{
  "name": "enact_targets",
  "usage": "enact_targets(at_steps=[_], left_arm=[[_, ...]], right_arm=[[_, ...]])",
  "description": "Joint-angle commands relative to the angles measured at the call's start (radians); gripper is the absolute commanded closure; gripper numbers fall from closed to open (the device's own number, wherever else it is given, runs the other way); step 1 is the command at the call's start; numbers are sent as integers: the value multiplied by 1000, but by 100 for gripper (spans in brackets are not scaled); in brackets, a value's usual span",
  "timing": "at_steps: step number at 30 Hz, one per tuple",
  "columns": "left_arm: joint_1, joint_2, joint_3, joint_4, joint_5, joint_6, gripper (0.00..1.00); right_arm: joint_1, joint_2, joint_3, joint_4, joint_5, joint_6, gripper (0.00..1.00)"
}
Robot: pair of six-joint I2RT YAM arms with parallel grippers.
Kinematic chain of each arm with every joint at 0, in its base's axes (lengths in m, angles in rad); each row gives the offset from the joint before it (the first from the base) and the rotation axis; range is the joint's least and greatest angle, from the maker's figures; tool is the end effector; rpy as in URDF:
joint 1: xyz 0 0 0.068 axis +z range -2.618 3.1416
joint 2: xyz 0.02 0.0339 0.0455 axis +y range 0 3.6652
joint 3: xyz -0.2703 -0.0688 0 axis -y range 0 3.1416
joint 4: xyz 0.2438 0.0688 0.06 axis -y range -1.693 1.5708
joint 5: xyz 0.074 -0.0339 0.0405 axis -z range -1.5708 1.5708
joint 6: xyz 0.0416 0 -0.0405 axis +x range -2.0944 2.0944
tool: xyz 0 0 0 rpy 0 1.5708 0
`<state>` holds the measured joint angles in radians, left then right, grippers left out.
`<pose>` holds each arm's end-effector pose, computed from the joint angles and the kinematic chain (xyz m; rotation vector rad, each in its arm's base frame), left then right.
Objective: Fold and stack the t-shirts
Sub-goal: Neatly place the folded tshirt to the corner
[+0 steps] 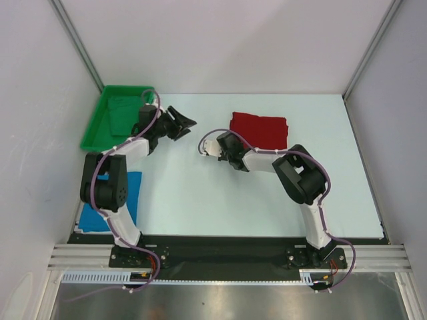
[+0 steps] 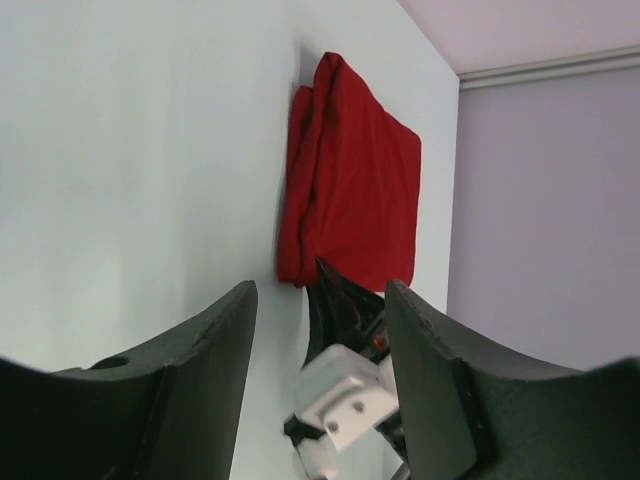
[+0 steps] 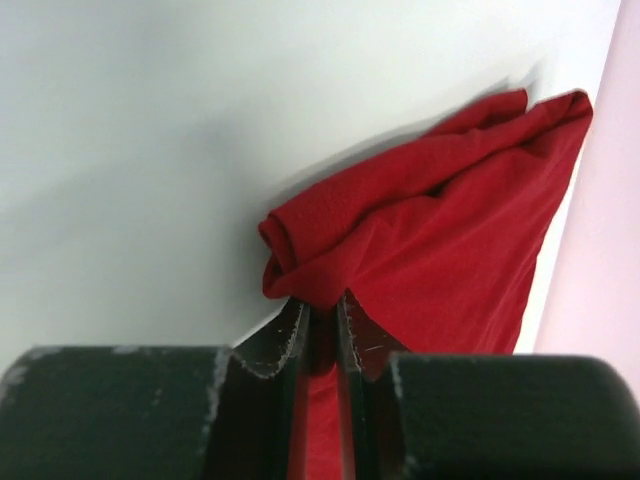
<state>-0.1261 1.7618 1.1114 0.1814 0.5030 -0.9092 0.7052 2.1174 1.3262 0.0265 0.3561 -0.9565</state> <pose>0.3945 -0.0702 0.2291 -0.5074 2.1193 -1.1350 0.3567 0.2846 0.1350 -1.6009 1.7038 -0.5407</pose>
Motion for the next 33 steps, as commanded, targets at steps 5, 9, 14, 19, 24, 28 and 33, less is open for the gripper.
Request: enact_targets(at_steps=[5,9,14,19,24,28,33], left_arm=[[-89,208,82,343,118,-169,38],[-147,315,122,525,106,-301,34],[-207,447,223,543,63,-356,30],[-247,537,312,518,23,-424,25],[-271,608,410,391,-35,-421,24],[-276,624,436,296,-53,-448,24],[-285,519,340,248,-142,-410,23]], right_arm=[[-33,-160,-1,-49,-88,73,100],[-59,-224,-39,-46,-140,85,100],[-90,-281,-77,-50,-169,90,100],[-111,-309,-99,-36,-203,110,100],[-124,-324,-113,-37,-207,114,100],[-136,-336,-117,1,-221,121,100],[-154,-347,-122,12,-230,122,100]])
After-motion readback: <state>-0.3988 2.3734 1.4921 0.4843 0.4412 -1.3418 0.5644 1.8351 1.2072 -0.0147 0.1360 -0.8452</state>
